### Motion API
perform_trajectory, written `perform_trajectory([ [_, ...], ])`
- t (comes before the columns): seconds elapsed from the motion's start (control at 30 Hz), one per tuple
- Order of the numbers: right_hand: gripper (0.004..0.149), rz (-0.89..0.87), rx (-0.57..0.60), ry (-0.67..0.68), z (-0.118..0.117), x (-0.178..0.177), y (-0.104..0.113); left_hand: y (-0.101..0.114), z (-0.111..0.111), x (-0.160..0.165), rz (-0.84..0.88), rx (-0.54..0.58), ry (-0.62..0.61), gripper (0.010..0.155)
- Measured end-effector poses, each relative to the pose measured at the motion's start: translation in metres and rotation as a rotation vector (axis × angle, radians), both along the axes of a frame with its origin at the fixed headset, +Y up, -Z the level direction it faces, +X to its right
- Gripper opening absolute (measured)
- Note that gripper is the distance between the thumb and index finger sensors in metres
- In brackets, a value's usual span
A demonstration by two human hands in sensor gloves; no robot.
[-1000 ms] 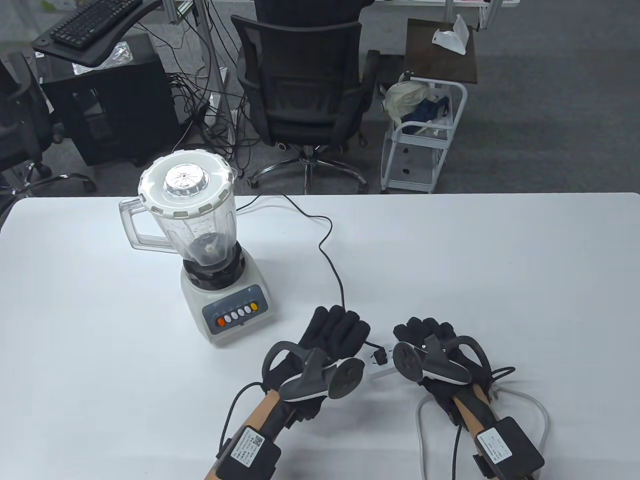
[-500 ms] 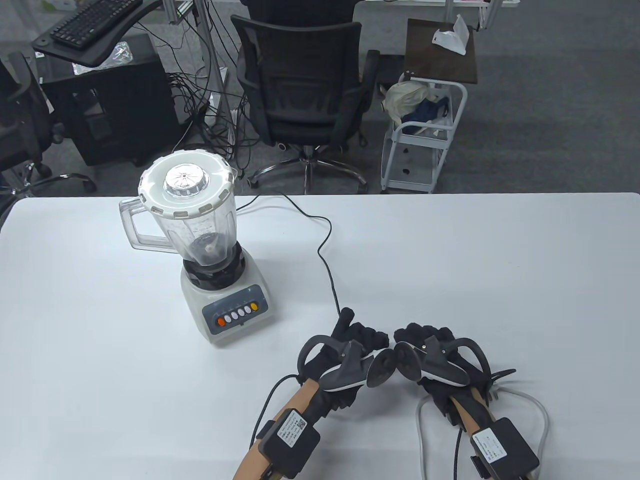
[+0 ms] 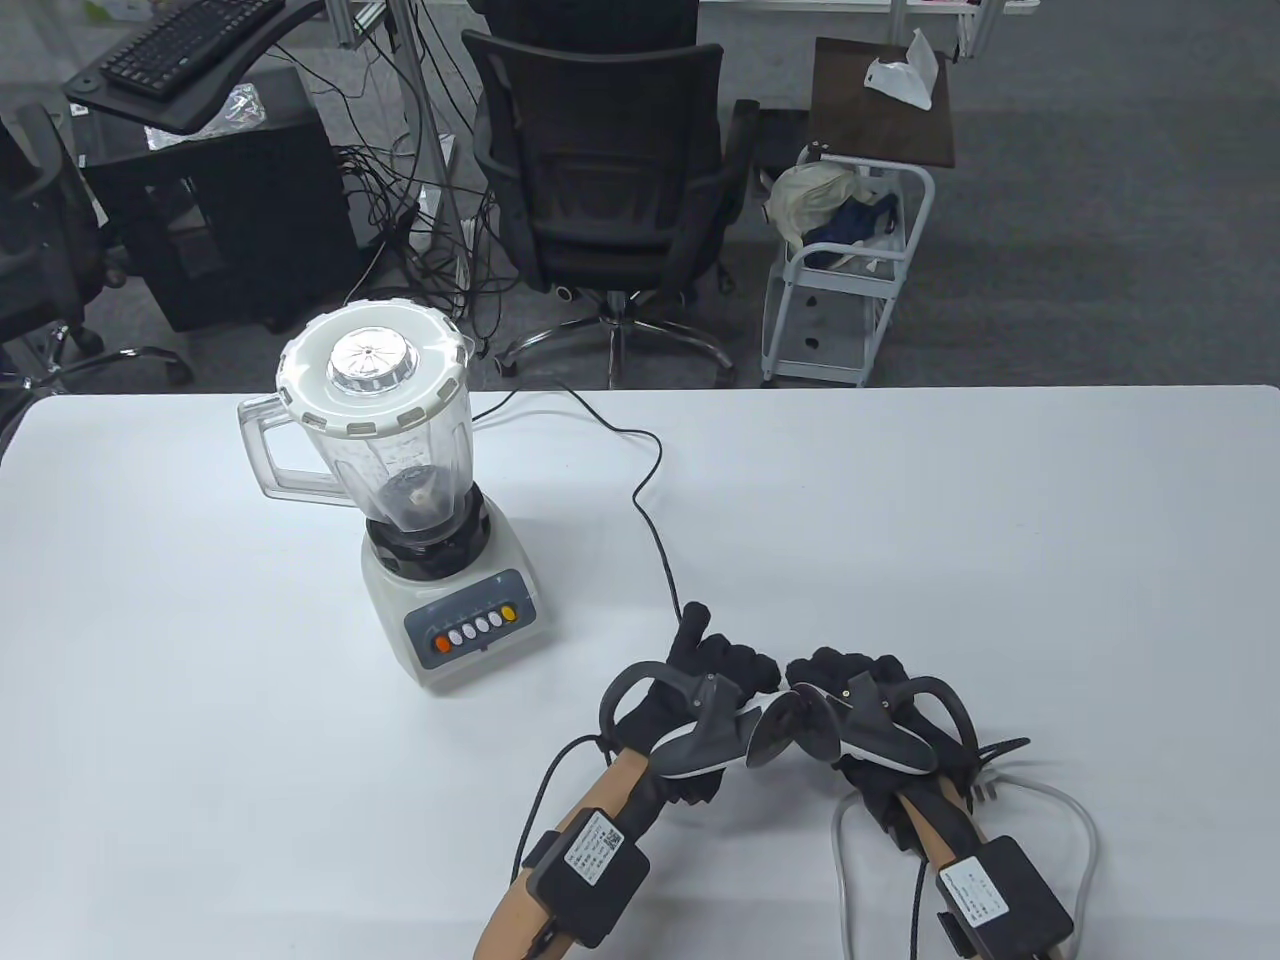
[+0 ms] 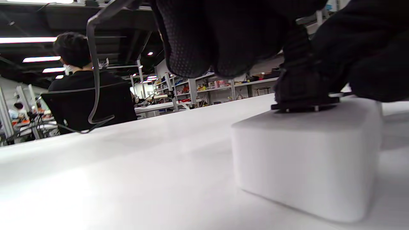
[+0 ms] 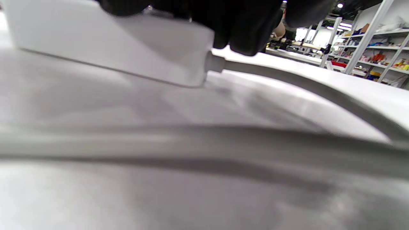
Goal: Unplug the blender
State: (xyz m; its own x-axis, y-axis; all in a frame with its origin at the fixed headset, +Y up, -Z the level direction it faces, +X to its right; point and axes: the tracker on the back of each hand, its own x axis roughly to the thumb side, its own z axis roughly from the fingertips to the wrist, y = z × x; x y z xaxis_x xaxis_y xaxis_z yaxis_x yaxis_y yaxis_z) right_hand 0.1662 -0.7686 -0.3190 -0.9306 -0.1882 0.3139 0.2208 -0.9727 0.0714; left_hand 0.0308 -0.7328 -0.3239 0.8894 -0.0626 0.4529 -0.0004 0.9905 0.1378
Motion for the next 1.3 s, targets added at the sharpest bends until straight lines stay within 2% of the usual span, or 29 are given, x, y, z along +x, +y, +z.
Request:
perform_trajectory([
  [0.1,0.058,0.002,0.002,0.000,-0.001,0.000,0.000,0.002,0.000,0.002,0.013,-0.024,-0.013,0.045],
  [0.3,0.058,0.002,0.006,-0.004,-0.005,-0.001,-0.001,-0.001,-0.001,0.003,-0.021,0.054,0.036,0.044],
  [0.43,0.059,0.012,0.011,0.000,-0.007,-0.001,-0.001,0.001,-0.001,0.002,0.007,0.010,0.015,0.044],
  [0.53,0.059,0.004,0.004,0.000,-0.010,-0.001,0.000,0.020,0.006,-0.005,0.099,0.098,0.010,0.044],
  [0.6,0.059,0.006,0.007,0.000,-0.009,0.000,0.000,0.033,0.010,-0.009,0.162,0.071,-0.010,0.045],
  [0.7,0.059,0.009,0.008,0.001,-0.008,0.000,0.000,0.040,0.015,-0.022,0.034,-0.004,-0.052,0.045],
  [0.87,0.059,0.016,0.009,0.004,-0.007,0.000,0.000,0.024,0.027,-0.061,-0.162,0.022,-0.050,0.046],
  [1.07,0.059,0.020,0.008,0.003,-0.006,0.000,0.000,0.004,0.041,-0.107,-0.052,-0.116,-0.041,0.047],
  [1.3,0.059,0.018,0.005,0.002,-0.006,0.000,-0.001,-0.008,0.044,-0.122,-0.004,-0.209,-0.060,0.047],
])
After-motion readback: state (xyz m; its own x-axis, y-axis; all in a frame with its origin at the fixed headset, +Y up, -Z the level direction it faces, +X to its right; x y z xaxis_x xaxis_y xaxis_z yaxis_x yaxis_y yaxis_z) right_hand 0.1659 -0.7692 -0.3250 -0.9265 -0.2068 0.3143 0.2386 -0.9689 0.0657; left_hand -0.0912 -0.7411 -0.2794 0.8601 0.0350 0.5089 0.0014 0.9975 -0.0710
